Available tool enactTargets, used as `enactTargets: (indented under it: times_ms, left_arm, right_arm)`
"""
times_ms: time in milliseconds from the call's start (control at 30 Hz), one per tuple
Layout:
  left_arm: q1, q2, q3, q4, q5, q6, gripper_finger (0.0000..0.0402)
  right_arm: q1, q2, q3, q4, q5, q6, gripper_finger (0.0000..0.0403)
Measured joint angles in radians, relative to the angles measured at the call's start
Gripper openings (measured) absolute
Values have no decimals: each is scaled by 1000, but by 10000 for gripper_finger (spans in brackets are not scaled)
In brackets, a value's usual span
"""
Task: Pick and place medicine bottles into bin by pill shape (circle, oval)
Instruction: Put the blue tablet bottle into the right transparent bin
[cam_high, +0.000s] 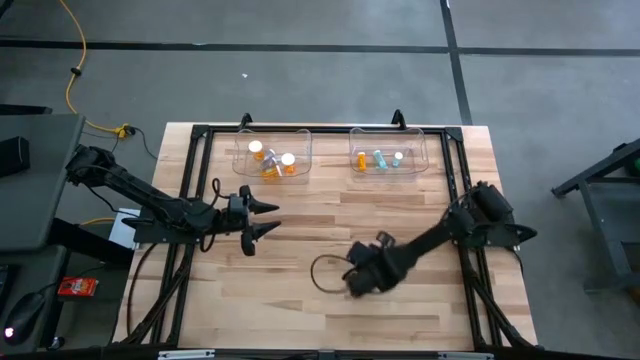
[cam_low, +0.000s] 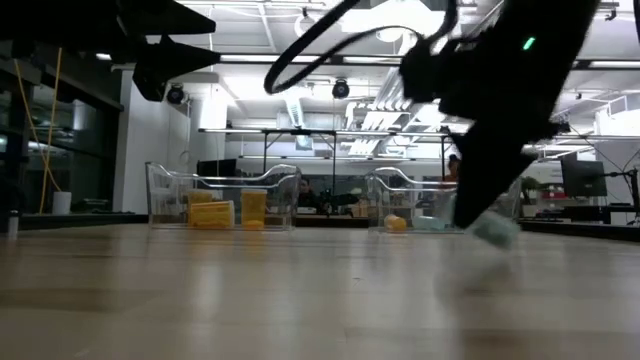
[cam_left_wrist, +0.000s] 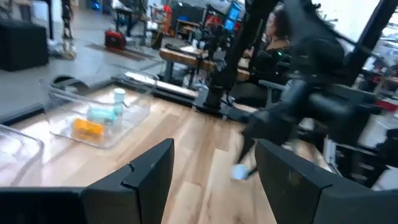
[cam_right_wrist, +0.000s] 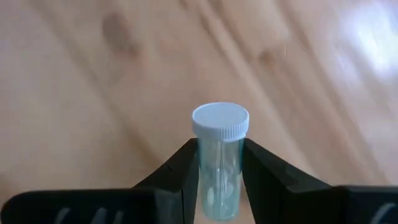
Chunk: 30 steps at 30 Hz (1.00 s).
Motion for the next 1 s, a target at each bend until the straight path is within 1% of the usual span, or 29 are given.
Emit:
enactTargets:
  times_ms: [67,167,300,367,467,500,633,700,767,833,933,1000]
  left_arm:
    - [0,0,0,-9,19,-23,214]
    - [0,0,0,-15,27,-45,214]
    - [0,0,0,-21,27,-89,214]
    - [0,0,0,-20,25,-91,214]
    - [0,0,0,-14,-13,-91,214]
    - [1,0,0,-14,-37,-90,214]
    - [2,17,0,0,-119,-90,214]
    - [5,51,0,55,-137,-80,214]
    - [17,111,0,145,-121,-57,214]
    - [31,183,0,242,-59,-31,214]
    - [49,292,10,398,46,28,214]
    - [53,337,22,452,79,48,214]
  right_arm:
    - [-42,-16,-68,105,15,-81,94]
    - [-94,-56,-194,349,59,-199,94]
    - [-150,-135,-395,747,107,-355,94]
    - [-176,-178,-495,984,119,-446,94]
    - [-212,-224,-625,1346,113,-599,94]
    - [-225,-233,-660,1455,97,-638,94]
    - [-274,-261,-750,1782,43,-774,94]
    - [-297,-261,-764,1895,-12,-832,94]
    - [-317,-261,-765,1968,-75,-873,94]
    - [-332,-261,-748,1982,-124,-895,94]
    - [-343,-260,-723,1982,-160,-904,94]
    - [-343,-258,-710,1982,-171,-914,94]
